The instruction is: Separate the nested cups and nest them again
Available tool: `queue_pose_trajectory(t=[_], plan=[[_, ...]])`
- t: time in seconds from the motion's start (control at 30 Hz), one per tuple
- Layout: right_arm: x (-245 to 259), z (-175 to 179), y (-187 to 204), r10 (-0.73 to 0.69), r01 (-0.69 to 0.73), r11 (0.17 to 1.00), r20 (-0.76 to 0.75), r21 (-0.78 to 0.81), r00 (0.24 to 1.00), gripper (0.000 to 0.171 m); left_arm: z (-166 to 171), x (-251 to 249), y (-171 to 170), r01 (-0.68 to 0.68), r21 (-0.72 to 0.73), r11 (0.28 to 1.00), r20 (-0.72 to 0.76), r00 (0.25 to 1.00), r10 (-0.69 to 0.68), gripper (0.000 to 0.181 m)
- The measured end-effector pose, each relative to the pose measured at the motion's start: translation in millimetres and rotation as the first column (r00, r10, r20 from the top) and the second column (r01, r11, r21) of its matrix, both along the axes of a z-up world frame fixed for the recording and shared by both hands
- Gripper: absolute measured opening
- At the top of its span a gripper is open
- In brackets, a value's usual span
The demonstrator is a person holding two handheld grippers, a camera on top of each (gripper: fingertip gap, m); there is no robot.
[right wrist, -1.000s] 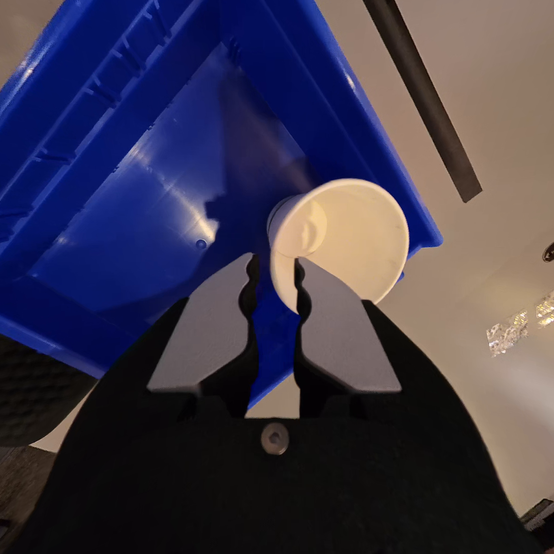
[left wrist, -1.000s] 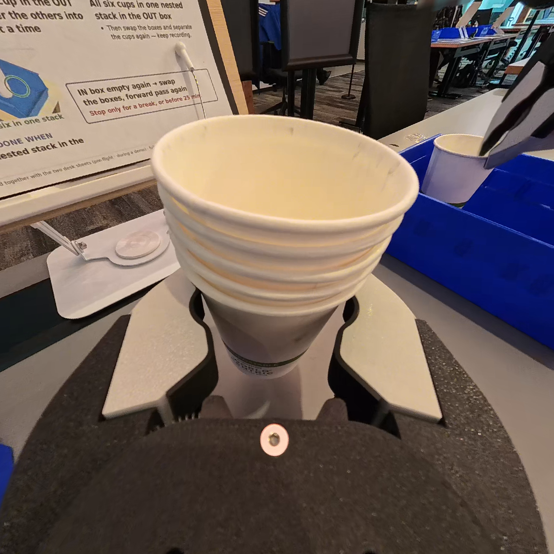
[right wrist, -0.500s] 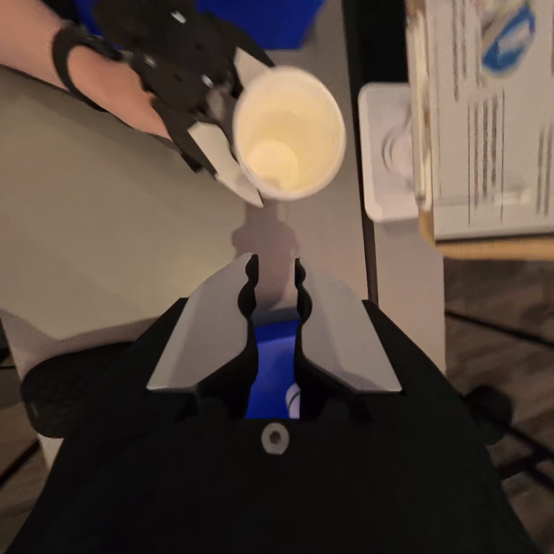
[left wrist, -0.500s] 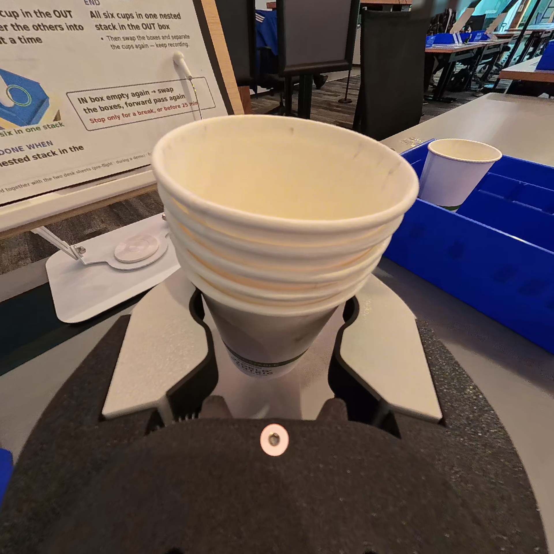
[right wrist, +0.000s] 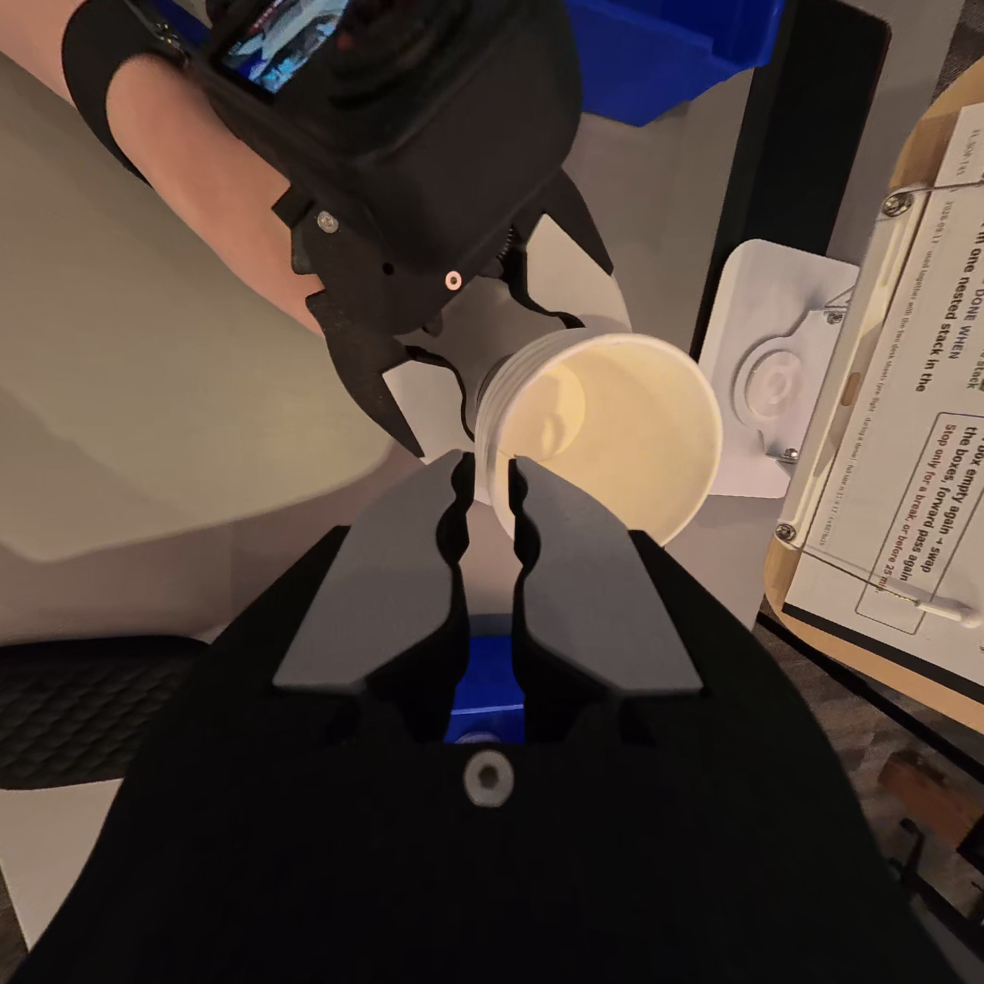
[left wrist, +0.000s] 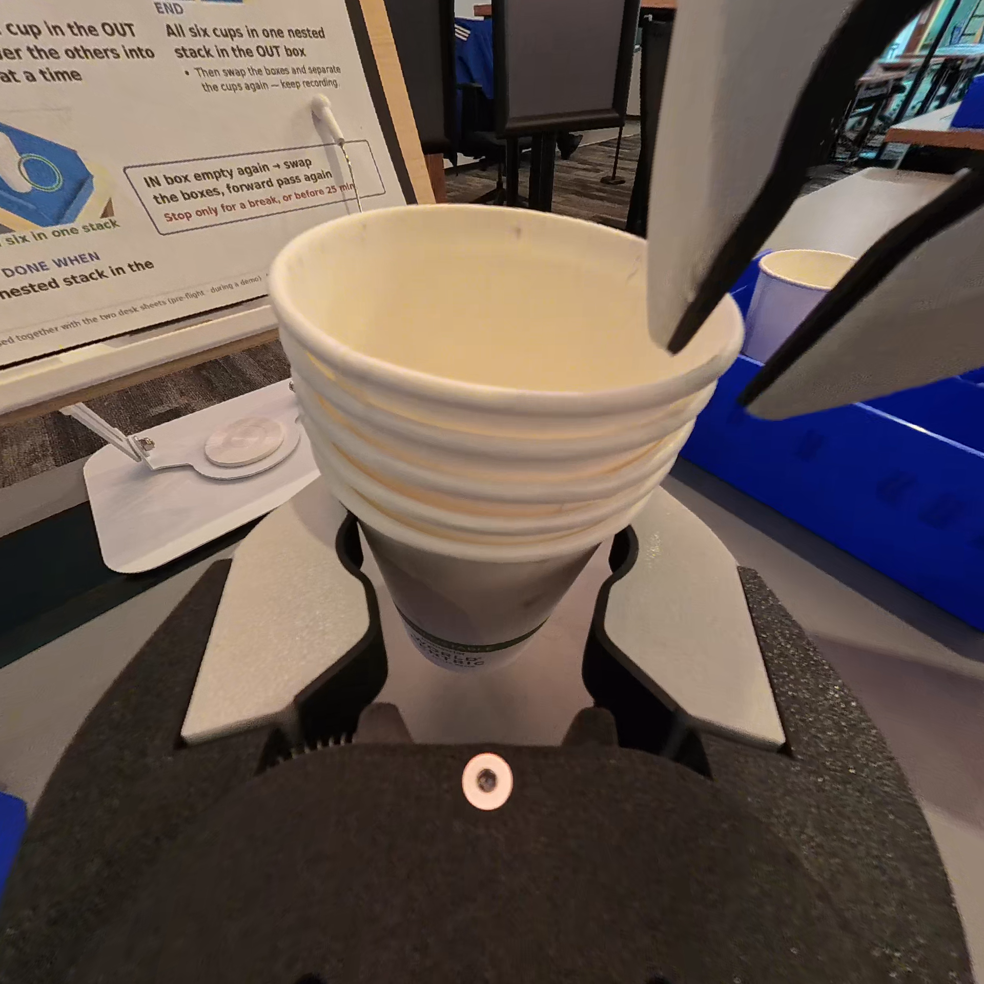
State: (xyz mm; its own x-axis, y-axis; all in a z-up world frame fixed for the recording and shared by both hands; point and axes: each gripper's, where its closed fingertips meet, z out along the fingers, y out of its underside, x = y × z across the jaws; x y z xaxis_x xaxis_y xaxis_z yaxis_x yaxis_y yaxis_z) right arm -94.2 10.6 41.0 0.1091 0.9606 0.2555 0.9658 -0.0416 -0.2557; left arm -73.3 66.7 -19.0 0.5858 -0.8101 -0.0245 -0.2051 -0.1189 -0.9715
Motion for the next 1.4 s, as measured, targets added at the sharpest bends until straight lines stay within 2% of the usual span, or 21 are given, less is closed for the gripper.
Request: queue_pose_trajectory(t=[0.17, 0.5, 0.6, 0.8, 1.0, 1.2, 1.4], plan=[[1.4, -4.9, 0.4, 0.001, -0.001, 1.0, -0.001, -0.007, 1.0, 0.004, -0.3, 1.3, -1.3, 0.005, 0.002, 1.0, -0.001, 1.0, -0.005, 0.093], [2.9, 5.8, -0.1, -0.006, 0.006, 1.0, -0.019, -0.003, 1.0, 0.003, -3.9, 2.1, -0.4, 0.004, 0.0, 1.0, -0.011, 1.0, -0.004, 0.093], [4.4, 25.9, 1.3, -0.013, 0.014, 0.999, -0.031, 0.035, 0.999, 0.003, -7.5, 2.1, 1.0, 0.003, -0.008, 1.0, -0.017, 1.0, -0.003, 0.093], [23.0, 89.6, -2.8, -0.068, 0.076, 0.991, -0.075, 0.112, 0.995, 0.003, -13.0, 4.8, -0.3, 0.012, -0.027, 1.0, -0.023, 1.0, -0.012, 0.093], [88.0, 128.2, -14.1, -0.233, 0.242, 0.96, -0.077, 0.142, 0.969, 0.003, -11.8, 5.5, -2.3, 0.016, -0.023, 1.0, -0.023, 1.0, -0.016, 0.093], [175.9, 108.1, -28.9, -0.431, 0.434, 0.894, -0.051, 0.109, 0.901, 0.003, -9.7, 4.8, -2.1, 0.016, -0.023, 1.0, -0.019, 1.0, -0.016, 0.092], [224.3, 45.9, -36.7, -0.514, 0.513, 0.857, 0.005, 0.053, 0.858, 0.003, -10.1, 3.6, 0.0, 0.012, -0.029, 1.0, -0.015, 1.0, -0.013, 0.093]])
